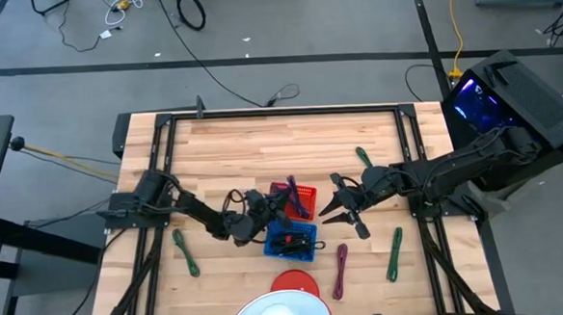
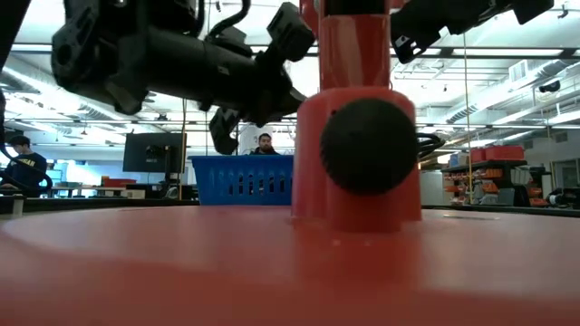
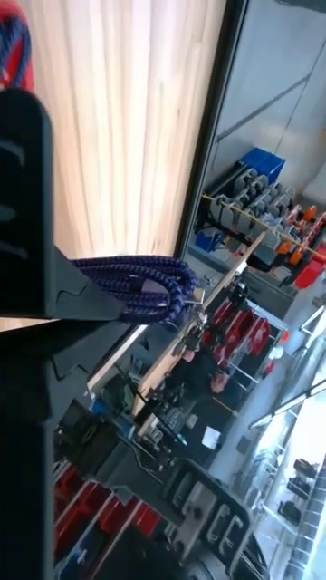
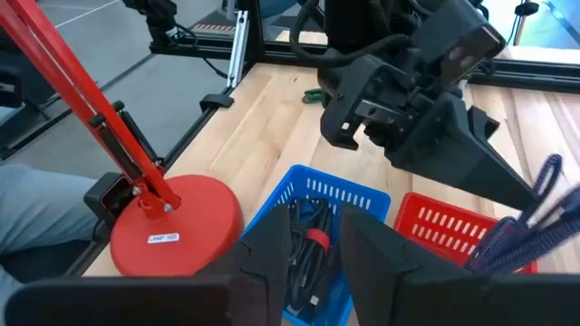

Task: Pick & Place USB Port
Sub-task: Put the large blue USB cable into the red bin, then put the large green USB cable into the red bin

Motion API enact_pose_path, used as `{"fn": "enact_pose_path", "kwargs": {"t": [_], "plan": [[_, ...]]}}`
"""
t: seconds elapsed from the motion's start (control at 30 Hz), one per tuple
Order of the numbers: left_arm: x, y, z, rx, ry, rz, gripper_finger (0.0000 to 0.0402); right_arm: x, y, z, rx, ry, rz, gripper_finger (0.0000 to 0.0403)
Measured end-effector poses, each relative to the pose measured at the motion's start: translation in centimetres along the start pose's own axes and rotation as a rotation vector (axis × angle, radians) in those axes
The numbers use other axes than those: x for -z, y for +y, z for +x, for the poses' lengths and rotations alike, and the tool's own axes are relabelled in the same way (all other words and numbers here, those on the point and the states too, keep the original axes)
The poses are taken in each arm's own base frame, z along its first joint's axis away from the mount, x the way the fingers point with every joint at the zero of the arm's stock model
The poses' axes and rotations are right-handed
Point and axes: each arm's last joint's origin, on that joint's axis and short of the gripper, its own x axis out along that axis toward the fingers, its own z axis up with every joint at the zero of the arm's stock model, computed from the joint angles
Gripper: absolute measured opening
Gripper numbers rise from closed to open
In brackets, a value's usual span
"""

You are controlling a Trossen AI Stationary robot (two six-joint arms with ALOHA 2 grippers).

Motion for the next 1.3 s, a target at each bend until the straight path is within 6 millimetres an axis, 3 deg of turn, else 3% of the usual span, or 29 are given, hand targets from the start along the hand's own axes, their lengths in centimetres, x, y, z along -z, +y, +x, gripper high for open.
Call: {"fn": "enact_pose_path", "kwargs": {"t": [0.23, 0.6, 1.0, 1.3], "plan": [[0.6, 0.0, 0.2, 0.013, 0.018, 0.008, 0.0000, 0.1, 0.0, 0.0, 0.000, 0.007, 0.000, 0.0102], [1.1, -0.5, -1.5, -0.015, 0.012, 0.061, 0.0006, 0.1, 0.0, 0.0, 0.000, 0.008, -0.006, 0.0102], [2.1, -0.4, -2.3, 0.008, 0.090, 0.083, 0.0051, 0.1, 0.0, 0.0, 0.000, 0.008, -0.007, 0.0102], [1.7, -0.9, -3.3, -0.041, 0.020, 0.125, 0.0103, 0.2, 0.0, 0.0, 0.000, 0.019, -0.008, 0.0102]]}}
